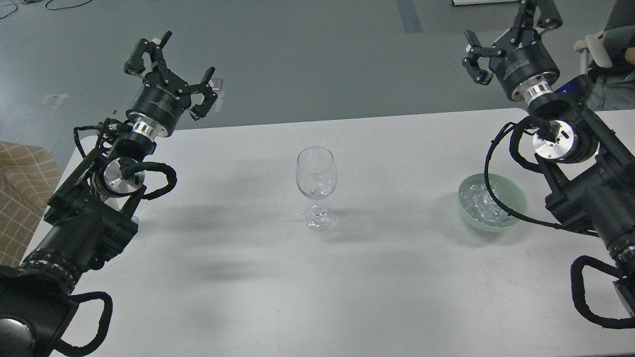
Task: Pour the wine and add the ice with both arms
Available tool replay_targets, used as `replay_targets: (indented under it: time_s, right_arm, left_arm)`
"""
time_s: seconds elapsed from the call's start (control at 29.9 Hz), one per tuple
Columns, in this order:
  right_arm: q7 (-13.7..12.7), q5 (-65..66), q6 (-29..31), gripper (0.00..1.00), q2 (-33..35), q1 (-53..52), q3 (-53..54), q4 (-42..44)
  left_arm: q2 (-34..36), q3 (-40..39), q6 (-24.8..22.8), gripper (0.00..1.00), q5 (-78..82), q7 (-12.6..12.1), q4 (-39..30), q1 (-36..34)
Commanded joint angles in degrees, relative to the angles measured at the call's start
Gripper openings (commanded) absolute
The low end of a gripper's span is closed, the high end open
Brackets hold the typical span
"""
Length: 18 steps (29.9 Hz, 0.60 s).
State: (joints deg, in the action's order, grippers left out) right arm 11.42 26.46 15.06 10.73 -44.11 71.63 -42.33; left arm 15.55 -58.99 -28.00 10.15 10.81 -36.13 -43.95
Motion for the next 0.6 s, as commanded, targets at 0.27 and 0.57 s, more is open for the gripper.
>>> replay_targets:
  time_s: [0.27,0.57]
  right_arm:
    - [-0.09,-0.01,0.14,1.00,0.34,-0.62,0.00,1.19]
    - [-0.26,-0.09,0.15,1.00,0.34,-0.97,-0.08,2.34]
  left_arm:
    - [0.71,1.07,0.49,0.98,-0.31,-0.79,0.09,0.09]
    - [1.50,0.98,0.58,0.98,-0.48,-0.52,0.97,-0.97]
